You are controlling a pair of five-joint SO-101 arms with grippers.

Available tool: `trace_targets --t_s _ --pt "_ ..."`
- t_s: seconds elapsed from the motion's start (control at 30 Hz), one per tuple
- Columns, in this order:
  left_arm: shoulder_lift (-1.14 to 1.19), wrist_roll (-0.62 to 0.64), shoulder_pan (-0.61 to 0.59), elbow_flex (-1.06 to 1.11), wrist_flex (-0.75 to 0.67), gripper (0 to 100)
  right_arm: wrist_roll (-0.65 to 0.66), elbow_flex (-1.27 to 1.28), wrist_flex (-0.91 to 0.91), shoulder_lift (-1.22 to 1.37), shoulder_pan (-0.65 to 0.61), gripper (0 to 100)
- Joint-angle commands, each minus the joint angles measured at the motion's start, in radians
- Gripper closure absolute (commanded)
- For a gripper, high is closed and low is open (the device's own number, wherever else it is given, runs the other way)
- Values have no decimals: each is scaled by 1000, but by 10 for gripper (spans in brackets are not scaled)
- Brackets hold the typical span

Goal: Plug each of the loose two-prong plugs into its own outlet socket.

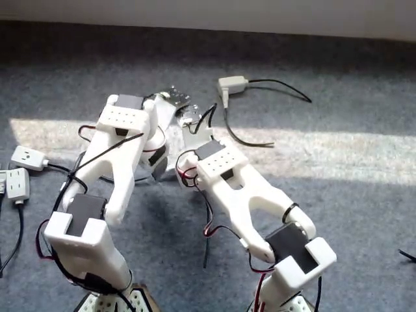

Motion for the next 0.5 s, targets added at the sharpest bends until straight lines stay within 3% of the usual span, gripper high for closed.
trace_targets --t_s 0.0,0.23,0.47 --pt "-30 -130 31 22 -6 825 -11 -16 -35 25 51 919" --pt "-35 -149 15 28 -44 825 -48 -91 -27 193 62 919" --pt "-31 -149 22 30 -104 824 -46 -102 -30 199 77 919"
